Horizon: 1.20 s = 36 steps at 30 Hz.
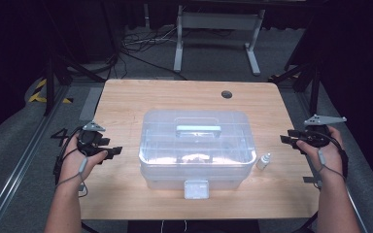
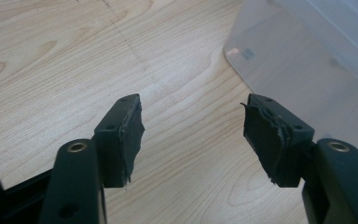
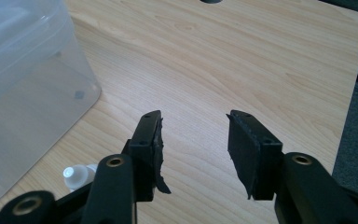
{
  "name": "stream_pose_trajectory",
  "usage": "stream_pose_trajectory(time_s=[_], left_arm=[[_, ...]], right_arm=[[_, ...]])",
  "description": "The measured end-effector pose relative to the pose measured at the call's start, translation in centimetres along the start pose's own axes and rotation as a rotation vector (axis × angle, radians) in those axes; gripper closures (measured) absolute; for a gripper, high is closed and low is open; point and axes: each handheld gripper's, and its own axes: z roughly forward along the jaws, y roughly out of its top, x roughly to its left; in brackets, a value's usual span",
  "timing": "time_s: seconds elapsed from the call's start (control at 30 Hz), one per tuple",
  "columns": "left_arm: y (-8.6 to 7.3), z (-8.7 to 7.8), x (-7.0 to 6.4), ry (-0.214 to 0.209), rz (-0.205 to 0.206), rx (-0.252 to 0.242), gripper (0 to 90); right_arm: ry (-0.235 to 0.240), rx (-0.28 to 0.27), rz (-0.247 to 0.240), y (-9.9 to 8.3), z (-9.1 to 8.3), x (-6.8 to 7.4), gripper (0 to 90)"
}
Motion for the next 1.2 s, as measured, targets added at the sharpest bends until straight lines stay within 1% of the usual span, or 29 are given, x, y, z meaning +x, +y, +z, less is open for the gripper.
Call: stream_pose_trajectory(time_s=[0.03,0.1,0.17,0.2,0.23,0.3,0.33,0.37,0.4,0.43,0.5,0.63,0.67,0.7,0.77,0.83,0.87,0.93,1.0,1.03,1.1,1.2], left_arm=[[0.1,-0.1,-0.1,-0.015,-0.001,-0.016,34.0],[0.2,-0.3,-0.2,-0.019,0.005,-0.037,31.8],[0.4,-0.4,-0.4,-0.005,0.03,-0.036,31.2],[0.5,-0.5,-0.6,-0.004,0.036,-0.032,31.1],[0.5,-0.6,-0.7,-0.002,0.041,-0.027,32.3],[0.6,-0.7,-0.8,-0.004,0.071,-0.006,37.5],[0.6,-0.7,-0.8,-0.012,0.073,0.009,39.7],[0.7,-0.7,-0.9,-0.012,0.061,0.012,41.3],[0.8,-0.7,-0.9,-0.009,0.06,0.01,42.0],[0.9,-0.7,-0.9,-0.012,0.054,0.011,42.3],[1.1,-0.7,-0.9,-0.01,0.063,0.009,42.3],[1.3,-0.7,-0.9,-0.017,0.053,0.007,42.7],[1.3,-0.7,-1.0,-0.02,0.048,0.011,42.9],[1.4,-0.8,-1.0,-0.019,0.055,0.008,42.8],[1.8,-1.1,-1.0,-0.032,0.069,0.008,42.8],[2.5,-1.8,-1.2,-0.043,0.074,-0.01,43.1],[2.8,-2.2,-1.3,-0.039,0.079,-0.025,43.2],[3.4,-2.9,-1.8,-0.048,0.094,-0.041,43.6],[3.9,-3.4,-2.3,-0.043,0.115,-0.044,43.7],[4.2,-3.7,-2.6,-0.047,0.125,-0.048,43.8],[5.0,-4.3,-2.9,-0.076,0.143,-0.066,44.1],[6.0,-5.1,-3.5,-0.112,0.155,-0.097,44.7]], right_arm=[[-0.005,-0.002,0.007,0.0,-0.1,0.0,52.5],[-0.011,-0.003,0.009,-0.1,-0.1,-0.1,51.3],[-0.012,-0.002,0.006,-0.2,-0.1,-0.3,50.0],[-0.013,-0.002,0.006,-0.2,-0.1,-0.3,50.0],[-0.013,-0.003,0.005,-0.2,-0.1,-0.3,49.6],[-0.013,0.002,0.002,-0.2,0.0,-0.3,45.7],[-0.013,0.004,-0.001,-0.2,0.0,-0.3,44.1],[-0.015,0.003,-0.002,-0.2,0.0,-0.3,42.1],[-0.014,-0.002,-0.002,-0.2,0.0,-0.2,40.9],[-0.009,-0.008,-0.001,-0.2,0.0,-0.2,40.7],[-0.005,-0.018,-0.002,-0.3,0.0,-0.2,40.4],[0.001,-0.009,-0.001,-0.4,-0.2,-0.2,40.7],[0.012,-0.002,0.027,-0.5,-0.3,-0.2,41.5],[0.033,0.0,0.066,-0.6,-0.3,-0.1,42.9],[0.057,0.018,0.079,-0.6,-0.4,-0.1,43.6],[0.051,0.037,0.065,-0.6,-0.5,0.0,43.5],[0.052,0.039,0.054,-0.6,-0.6,0.0,43.5],[0.053,0.034,0.054,-0.6,-0.8,0.0,41.9],[0.06,0.035,0.071,-0.7,-0.9,0.0,38.3],[0.069,0.047,0.081,-0.7,-0.9,0.0,36.5],[0.084,0.061,0.091,-0.9,-0.8,0.1,34.8],[0.072,0.035,0.09,-0.8,-0.9,0.3,31.7]])
